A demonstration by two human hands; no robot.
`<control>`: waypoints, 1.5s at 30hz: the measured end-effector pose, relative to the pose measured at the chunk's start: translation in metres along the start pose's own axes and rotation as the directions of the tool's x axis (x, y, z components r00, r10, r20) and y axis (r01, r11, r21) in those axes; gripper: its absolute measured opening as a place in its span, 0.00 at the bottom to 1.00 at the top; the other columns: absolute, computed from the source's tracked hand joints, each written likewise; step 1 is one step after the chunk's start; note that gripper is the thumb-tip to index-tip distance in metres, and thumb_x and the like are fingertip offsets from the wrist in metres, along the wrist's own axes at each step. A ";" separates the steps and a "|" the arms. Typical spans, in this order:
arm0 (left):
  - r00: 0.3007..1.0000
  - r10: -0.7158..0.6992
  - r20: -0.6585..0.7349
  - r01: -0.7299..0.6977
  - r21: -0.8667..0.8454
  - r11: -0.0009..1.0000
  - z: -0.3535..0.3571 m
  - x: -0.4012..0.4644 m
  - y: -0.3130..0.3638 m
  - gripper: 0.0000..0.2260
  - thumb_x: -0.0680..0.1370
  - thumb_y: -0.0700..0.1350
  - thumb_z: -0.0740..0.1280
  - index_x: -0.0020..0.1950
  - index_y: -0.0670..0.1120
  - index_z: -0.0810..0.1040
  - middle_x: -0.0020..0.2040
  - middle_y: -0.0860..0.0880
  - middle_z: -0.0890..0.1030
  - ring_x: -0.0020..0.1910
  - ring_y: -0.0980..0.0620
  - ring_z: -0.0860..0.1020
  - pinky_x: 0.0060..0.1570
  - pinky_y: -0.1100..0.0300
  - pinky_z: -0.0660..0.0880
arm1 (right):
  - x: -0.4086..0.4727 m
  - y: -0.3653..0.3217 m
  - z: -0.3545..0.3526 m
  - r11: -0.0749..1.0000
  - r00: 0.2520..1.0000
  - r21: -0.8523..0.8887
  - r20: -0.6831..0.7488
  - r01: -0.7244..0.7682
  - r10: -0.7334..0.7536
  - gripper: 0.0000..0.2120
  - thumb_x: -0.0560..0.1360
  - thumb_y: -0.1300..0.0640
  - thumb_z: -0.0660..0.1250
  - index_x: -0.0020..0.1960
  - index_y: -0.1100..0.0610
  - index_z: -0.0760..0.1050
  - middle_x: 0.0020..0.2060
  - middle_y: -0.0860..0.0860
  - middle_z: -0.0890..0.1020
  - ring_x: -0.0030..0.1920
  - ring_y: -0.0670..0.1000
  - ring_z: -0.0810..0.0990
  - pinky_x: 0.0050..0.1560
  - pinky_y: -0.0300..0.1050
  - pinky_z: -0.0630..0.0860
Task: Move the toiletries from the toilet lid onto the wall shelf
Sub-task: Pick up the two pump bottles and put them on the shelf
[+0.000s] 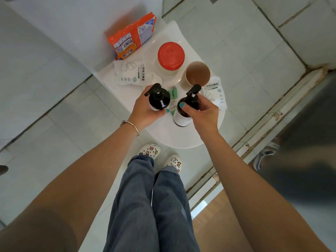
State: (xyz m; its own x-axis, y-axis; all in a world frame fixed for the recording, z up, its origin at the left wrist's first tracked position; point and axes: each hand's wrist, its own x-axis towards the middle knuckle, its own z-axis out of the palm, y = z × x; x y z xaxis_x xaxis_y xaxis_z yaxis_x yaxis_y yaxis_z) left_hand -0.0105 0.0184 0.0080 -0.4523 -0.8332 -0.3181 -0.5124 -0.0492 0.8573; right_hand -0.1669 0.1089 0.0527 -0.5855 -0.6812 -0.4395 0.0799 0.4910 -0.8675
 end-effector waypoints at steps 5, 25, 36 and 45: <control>1.000 -0.014 0.024 0.017 -0.130 0.991 -0.005 -0.015 0.022 0.29 0.61 0.43 0.79 0.60 0.49 0.76 0.56 0.54 0.81 0.59 0.56 0.77 0.64 0.53 0.73 | -0.014 -0.018 -0.007 0.997 0.999 0.054 0.015 0.052 -0.053 0.17 0.69 0.67 0.75 0.56 0.55 0.81 0.43 0.40 0.85 0.48 0.41 0.83 0.52 0.35 0.77; 0.987 0.150 0.053 -0.102 -0.514 0.852 -0.089 -0.062 0.301 0.30 0.56 0.50 0.76 0.55 0.55 0.71 0.51 0.51 0.82 0.49 0.50 0.82 0.51 0.50 0.80 | -0.107 -0.265 -0.077 0.927 0.941 0.212 -0.210 0.310 -0.266 0.10 0.77 0.52 0.63 0.51 0.38 0.79 0.50 0.55 0.84 0.53 0.51 0.83 0.60 0.57 0.78; 0.937 0.314 0.151 -0.185 -0.547 0.816 -0.106 -0.053 0.408 0.22 0.66 0.46 0.73 0.58 0.52 0.71 0.52 0.49 0.81 0.49 0.53 0.82 0.44 0.62 0.78 | -0.131 -0.354 -0.149 0.925 0.924 -0.022 -0.034 0.380 -0.381 0.37 0.64 0.58 0.65 0.71 0.44 0.59 0.58 0.52 0.76 0.57 0.54 0.79 0.60 0.60 0.75; 0.894 0.404 0.191 -0.240 -0.557 0.795 -0.112 -0.028 0.463 0.22 0.67 0.47 0.73 0.59 0.50 0.71 0.54 0.48 0.80 0.51 0.51 0.82 0.46 0.59 0.80 | -0.117 -0.382 -0.172 0.860 0.862 0.126 -0.194 0.495 -0.468 0.29 0.67 0.59 0.74 0.65 0.49 0.70 0.56 0.53 0.81 0.53 0.54 0.83 0.53 0.58 0.81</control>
State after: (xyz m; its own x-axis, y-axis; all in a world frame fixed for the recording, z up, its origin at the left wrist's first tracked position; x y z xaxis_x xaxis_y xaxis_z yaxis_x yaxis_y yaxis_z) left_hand -0.1537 -0.0427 0.4590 -0.7513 -0.6598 -0.0155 0.1080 -0.1461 0.9834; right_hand -0.2679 0.0947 0.4752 -0.6987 -0.7118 0.0718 -0.1195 0.0173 -0.9927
